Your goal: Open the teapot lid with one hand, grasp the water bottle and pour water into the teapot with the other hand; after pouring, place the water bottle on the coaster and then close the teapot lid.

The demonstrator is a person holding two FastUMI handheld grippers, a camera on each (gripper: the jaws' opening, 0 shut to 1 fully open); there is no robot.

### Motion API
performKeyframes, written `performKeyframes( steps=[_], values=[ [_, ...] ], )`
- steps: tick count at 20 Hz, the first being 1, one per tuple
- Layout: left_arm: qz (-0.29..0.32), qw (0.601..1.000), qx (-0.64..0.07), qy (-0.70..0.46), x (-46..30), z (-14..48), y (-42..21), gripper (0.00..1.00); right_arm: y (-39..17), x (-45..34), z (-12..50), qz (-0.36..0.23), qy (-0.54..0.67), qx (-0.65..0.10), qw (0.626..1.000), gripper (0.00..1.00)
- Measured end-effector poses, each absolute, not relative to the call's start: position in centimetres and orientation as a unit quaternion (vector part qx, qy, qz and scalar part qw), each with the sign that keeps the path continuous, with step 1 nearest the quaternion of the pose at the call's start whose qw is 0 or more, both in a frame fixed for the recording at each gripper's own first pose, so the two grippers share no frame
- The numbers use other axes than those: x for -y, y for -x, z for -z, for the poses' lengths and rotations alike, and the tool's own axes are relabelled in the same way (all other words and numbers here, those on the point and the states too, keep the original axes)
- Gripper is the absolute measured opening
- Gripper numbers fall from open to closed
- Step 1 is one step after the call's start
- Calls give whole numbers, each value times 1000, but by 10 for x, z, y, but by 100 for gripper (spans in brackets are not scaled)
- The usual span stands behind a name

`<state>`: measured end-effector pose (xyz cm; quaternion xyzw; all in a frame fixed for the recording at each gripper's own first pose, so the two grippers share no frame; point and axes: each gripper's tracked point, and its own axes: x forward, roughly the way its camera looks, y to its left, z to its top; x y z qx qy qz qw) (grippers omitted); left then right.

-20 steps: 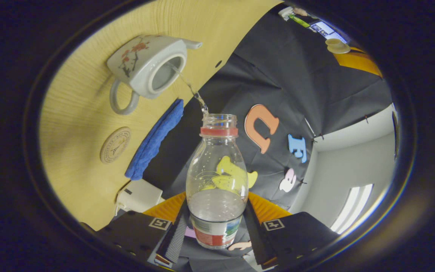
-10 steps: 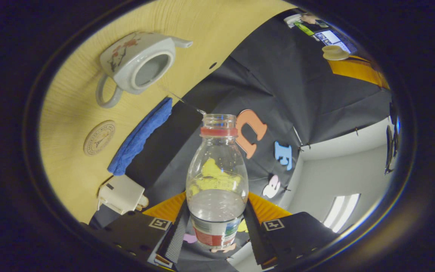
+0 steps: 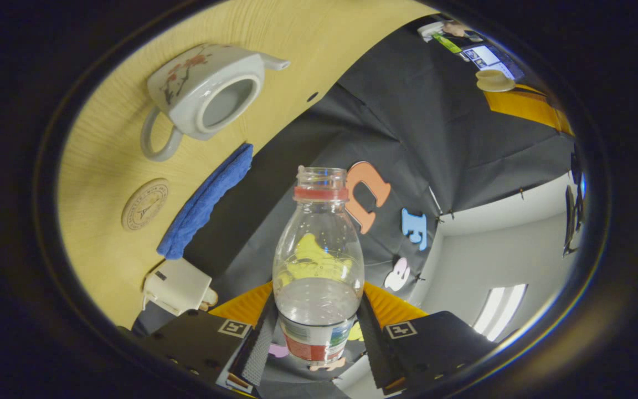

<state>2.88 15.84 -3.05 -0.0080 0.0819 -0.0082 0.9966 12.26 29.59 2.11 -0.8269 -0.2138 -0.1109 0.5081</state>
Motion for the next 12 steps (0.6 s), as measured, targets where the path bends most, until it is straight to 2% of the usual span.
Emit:
performKeyframes(
  steps=[1, 4, 9, 12],
  values=[
    [7, 996, -83, 8, -159, 32, -29, 6, -127, -293, -15, 101, 818, 203, 529, 75],
    [9, 996, -85, 3, -156, 33, -30, 6, -137, -283, 6, 68, 779, 171, 600, 73],
    [14, 996, -86, 14, -146, 33, -32, 6, -141, -277, 29, 19, 709, 134, 692, 73],
    [14, 997, -75, 29, -144, 26, -33, 6, -144, -275, 32, -20, 619, 119, 776, 73]
  ],
)
